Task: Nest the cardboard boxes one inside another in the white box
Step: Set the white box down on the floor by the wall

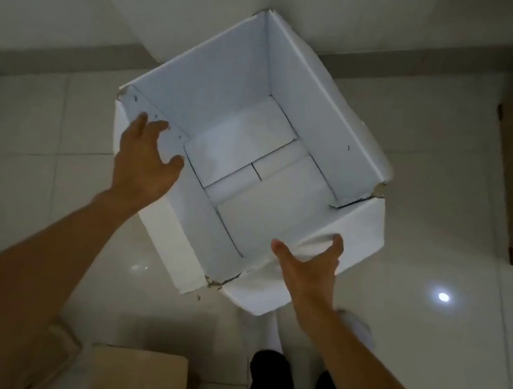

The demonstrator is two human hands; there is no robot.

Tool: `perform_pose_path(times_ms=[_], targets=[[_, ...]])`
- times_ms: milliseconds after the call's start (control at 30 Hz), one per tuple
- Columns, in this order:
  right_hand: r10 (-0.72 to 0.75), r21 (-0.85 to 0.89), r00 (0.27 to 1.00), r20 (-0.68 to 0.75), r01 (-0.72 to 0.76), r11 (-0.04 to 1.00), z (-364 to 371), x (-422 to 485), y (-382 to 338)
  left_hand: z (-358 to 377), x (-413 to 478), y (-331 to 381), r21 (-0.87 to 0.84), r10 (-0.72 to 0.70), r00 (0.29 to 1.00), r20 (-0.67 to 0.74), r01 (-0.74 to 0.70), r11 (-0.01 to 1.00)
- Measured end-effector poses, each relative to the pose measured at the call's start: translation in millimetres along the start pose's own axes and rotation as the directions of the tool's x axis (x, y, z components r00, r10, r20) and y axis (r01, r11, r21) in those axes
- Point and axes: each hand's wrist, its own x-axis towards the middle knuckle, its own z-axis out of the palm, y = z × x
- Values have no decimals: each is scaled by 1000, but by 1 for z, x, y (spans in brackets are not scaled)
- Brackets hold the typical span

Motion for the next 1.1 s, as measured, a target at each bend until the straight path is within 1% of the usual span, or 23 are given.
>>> perform_pose_path(times_ms=[100, 167, 267, 367, 433, 500, 600, 633, 667, 733, 767, 833, 900, 1033, 1100], targets=[[10, 1, 1000, -5, -10, 1000, 20, 12, 6, 9, 22, -19, 76, -70, 995, -66, 75, 994], [42, 65, 999, -12, -41, 997, 31, 21, 8, 16, 32, -31, 41, -137, 989, -50, 139, 989], [35, 161, 999, -28, -30, 987, 40, 30, 5, 27, 37, -47, -118, -253, 967, 28, 254, 960], [13, 182, 998, -66, -1, 983, 42, 38, -1, 39, 33, -47, -352, -297, 955, 22, 286, 892], [-7, 132, 992, -124, 24, 991, 36, 42, -7, 46, 26, -40, -421, -377, 926, -16, 336, 843], [-70, 17, 977, -202, 75, 997, 25, 50, -17, 54, 13, -34, -472, -440, 897, -47, 368, 801], [-166, -145, 950, -264, 130, 981, 3, 64, -34, 67, -13, -25, -559, -466, 884, -33, 370, 742], [-200, -180, 942, -270, 154, 971, -3, 68, -38, 71, -20, -23, -551, -476, 879, -28, 384, 741], [-228, -197, 933, -279, 177, 964, -9, 68, -41, 73, -24, -21, -503, -501, 865, -36, 418, 757], [-256, -190, 915, -312, 204, 960, -16, 66, -40, 74, -26, -21, -315, -531, 839, -116, 476, 821], [-257, -180, 912, -320, 208, 961, -16, 64, -36, 72, -24, -23, -222, -511, 844, -166, 473, 853], [-261, -183, 919, -296, 214, 960, -13, 59, -25, 65, -10, -29, -76, -428, 872, -236, 423, 903], [-268, -199, 924, -274, 218, 955, -6, 60, -18, 54, 17, -35, 33, -341, 900, -273, 363, 931], [-280, -198, 912, -299, 228, 953, 4, 75, -21, 35, 73, -39, 178, -226, 942, -249, 274, 945], [-304, -216, 894, -329, 242, 946, 6, 85, -25, 32, 82, -40, 219, -182, 943, -279, 247, 944]])
